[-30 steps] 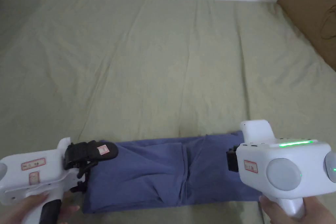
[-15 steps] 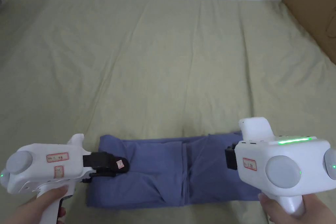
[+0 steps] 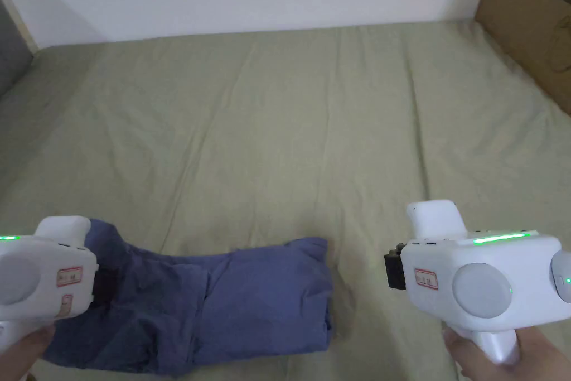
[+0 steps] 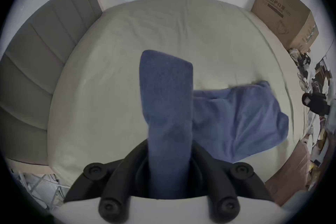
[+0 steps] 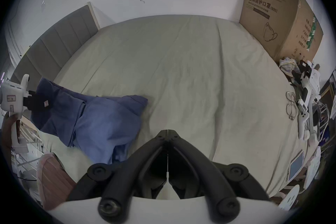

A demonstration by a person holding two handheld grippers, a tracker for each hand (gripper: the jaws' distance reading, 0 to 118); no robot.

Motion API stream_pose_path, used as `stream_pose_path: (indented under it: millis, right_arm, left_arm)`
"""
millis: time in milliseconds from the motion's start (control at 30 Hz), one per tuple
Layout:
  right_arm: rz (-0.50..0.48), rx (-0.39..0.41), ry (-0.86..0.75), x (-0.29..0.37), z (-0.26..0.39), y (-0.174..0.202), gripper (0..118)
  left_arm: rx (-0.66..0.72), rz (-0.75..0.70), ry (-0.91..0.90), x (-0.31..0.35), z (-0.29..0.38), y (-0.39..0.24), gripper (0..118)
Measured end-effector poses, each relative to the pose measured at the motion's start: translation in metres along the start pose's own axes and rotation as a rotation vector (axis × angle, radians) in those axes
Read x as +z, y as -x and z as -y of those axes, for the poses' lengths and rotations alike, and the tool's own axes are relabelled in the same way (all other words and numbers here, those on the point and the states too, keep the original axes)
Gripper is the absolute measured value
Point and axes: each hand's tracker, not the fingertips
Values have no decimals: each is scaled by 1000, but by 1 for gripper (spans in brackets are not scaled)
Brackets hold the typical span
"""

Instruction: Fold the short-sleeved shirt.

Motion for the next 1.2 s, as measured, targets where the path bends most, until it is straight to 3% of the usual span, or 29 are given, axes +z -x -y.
stream_pose_path:
  millis: [167, 400, 467, 533, 567, 633, 767, 833, 867, 900, 933, 967, 1200]
  right_arm:
    - [15, -20, -3, 7, 3, -13, 1]
    - [40, -31, 10, 12, 9, -27, 1]
    - [45, -33, 12, 13, 11, -30, 1]
    - [48, -35, 13, 13, 13, -32, 1]
    - [47, -37, 16, 12, 14, -32, 1]
    - [45, -41, 24, 9, 15, -33, 1]
    - [35, -49, 24, 7, 16, -32, 1]
    - [27, -50, 16, 8, 15, -31, 1]
    - [25, -50, 15, 8, 15, -31, 1]
    - [24, -49, 13, 8, 14, -31, 1]
    - [24, -48, 11, 8, 14, -31, 1]
    - [24, -49, 9, 8, 13, -32, 1]
    - [43, -71, -9, 11, 11, -41, 1]
  left_arm:
    - [131, 337, 59, -20, -15, -61, 9]
    - [83, 475, 223, -82, -23, -145, 13]
    - [105, 524, 238, -91, -23, -158, 40]
    - [124, 632, 234, -90, -23, -169, 86]
    - [127, 685, 220, -87, -22, -173, 99]
    - [111, 710, 211, -78, -23, -181, 113]
    - [-32, 529, 133, -52, -31, -177, 114]
    - [-116, 447, 95, -38, -35, -169, 106]
    - [-138, 431, 71, -32, -35, -166, 89]
    - [-151, 410, 48, -26, -36, -162, 57]
    - [-161, 399, 44, -24, -37, -162, 4]
    - [-163, 385, 50, -25, -36, -162, 0]
    - [-227, 355, 139, -57, -19, -195, 0]
